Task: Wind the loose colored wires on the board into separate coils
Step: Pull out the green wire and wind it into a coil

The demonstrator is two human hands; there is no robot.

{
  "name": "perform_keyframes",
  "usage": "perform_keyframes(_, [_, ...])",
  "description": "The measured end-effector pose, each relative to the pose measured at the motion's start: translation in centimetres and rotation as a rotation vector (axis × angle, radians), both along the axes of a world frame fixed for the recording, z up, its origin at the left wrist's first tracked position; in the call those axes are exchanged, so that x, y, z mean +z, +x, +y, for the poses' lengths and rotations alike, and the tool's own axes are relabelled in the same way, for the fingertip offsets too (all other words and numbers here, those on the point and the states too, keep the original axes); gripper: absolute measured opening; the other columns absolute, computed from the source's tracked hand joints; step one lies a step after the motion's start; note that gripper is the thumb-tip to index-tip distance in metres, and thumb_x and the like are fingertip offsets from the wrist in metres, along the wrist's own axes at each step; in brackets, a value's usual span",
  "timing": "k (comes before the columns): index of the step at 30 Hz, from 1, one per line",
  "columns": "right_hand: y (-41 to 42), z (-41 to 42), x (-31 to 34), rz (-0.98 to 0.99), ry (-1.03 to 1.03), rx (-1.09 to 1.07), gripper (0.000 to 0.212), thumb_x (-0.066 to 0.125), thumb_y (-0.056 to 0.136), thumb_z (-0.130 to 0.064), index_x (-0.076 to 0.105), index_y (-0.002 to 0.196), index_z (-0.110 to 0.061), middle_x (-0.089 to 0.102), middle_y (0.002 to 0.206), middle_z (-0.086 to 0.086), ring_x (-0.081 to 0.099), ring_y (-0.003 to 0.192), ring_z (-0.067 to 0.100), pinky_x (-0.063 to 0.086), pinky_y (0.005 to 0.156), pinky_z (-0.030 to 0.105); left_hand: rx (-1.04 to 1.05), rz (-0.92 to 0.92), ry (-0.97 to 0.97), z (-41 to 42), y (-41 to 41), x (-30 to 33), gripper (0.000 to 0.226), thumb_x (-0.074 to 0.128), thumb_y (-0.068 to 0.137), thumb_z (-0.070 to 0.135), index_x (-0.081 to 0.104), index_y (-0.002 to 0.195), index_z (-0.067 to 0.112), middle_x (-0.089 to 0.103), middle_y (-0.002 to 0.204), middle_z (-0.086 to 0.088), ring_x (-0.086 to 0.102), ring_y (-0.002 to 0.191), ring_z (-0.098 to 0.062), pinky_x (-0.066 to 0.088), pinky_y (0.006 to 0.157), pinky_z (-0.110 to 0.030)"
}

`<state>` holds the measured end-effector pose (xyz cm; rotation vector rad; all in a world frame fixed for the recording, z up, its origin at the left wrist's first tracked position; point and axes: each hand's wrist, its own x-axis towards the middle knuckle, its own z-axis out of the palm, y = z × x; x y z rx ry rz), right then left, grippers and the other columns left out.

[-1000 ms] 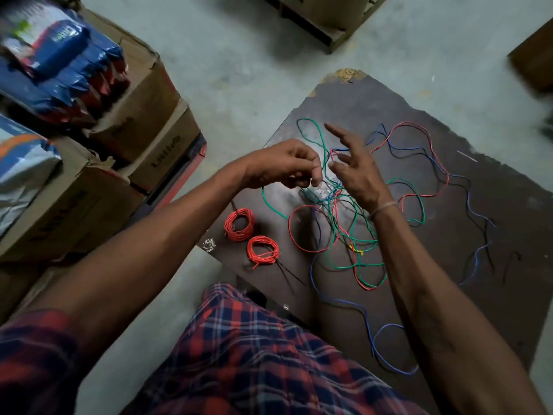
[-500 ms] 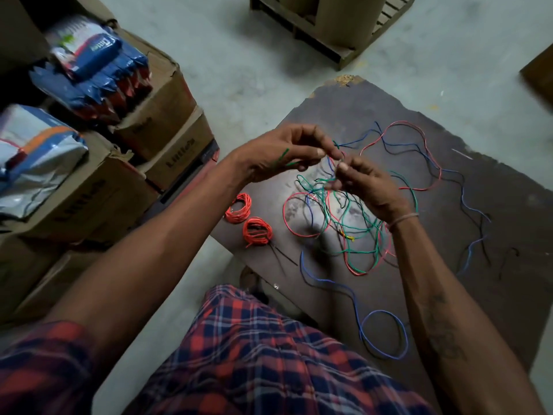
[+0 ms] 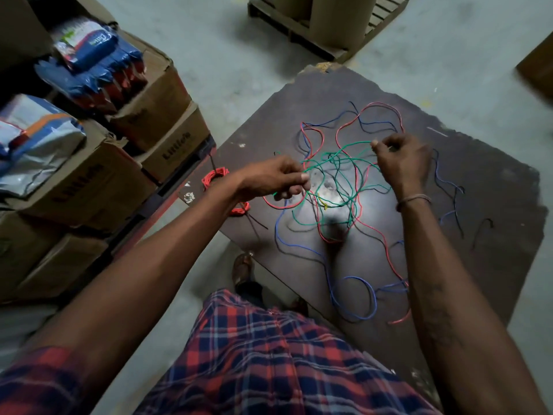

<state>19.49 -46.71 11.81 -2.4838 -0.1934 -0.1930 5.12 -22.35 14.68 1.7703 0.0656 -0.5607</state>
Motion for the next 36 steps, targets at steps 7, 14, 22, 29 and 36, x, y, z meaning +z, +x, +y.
perform_keyframes(7, [-4.6,0.0,-3.4,0.245,-0.16,0.286,0.028,0.068,0.091,-0.043,0.08,0.089,-0.018,0.074,0.077,0.008,0.069,0.078,0.029,0.049,0.067,0.032,0.56,-0.081,-0.951,-3.3,-1.6,1.1,0.023,0.039,0.109,0.014,0.058,0.115,0.003,0.063,0.074,0.001,0.072,0.084,-0.018,0.059,0.082,-0.029])
perform_keyframes(14, [-12.5,0.6,-0.6,0.459,-0.098,0.861,0.024,0.068,0.096,-0.044,0.077,0.085,-0.024,0.061,0.06,0.003,0.053,0.055,0.019,0.048,0.061,0.039,0.613,-0.224,-0.775,-5.3,0.1,-1.4,0.032,0.034,0.111,0.011,0.038,0.143,0.012,0.074,0.113,-0.015,0.066,0.117,-0.03,0.049,0.102,-0.043])
perform_keyframes(22, [-10.4,-3.3,6.7,0.655,0.511,0.765,0.016,0.066,0.098,-0.007,0.065,0.088,0.005,0.049,0.05,0.007,0.039,0.036,0.019,0.035,0.036,0.022,0.207,-0.303,-0.1,-5.0,-1.4,-2.4,0.031,0.031,0.112,0.009,0.043,0.14,0.003,0.065,0.082,-0.007,0.07,0.083,-0.023,0.051,0.078,-0.021])
perform_keyframes(29, [-6.2,-3.3,7.6,0.688,1.196,0.631,0.031,0.045,0.1,-0.009,0.073,0.086,-0.009,0.04,0.045,-0.009,0.045,0.045,0.01,0.05,0.062,0.03,0.056,-0.183,-0.264,-5.6,-2.1,0.1,0.036,0.031,0.111,0.008,0.053,0.139,0.002,0.029,0.066,-0.004,0.03,0.058,-0.016,0.055,0.082,-0.042])
perform_keyframes(36, [-1.8,-0.9,4.3,0.661,0.955,0.308,0.025,0.049,0.108,-0.02,0.065,0.091,-0.009,0.031,0.052,-0.009,0.022,0.041,0.004,0.024,0.041,0.018,0.046,-0.041,-0.583,-5.3,-3.9,0.9,0.041,0.03,0.107,0.007,0.05,0.138,-0.009,0.018,0.065,-0.006,0.015,0.053,-0.016,0.037,0.054,-0.031])
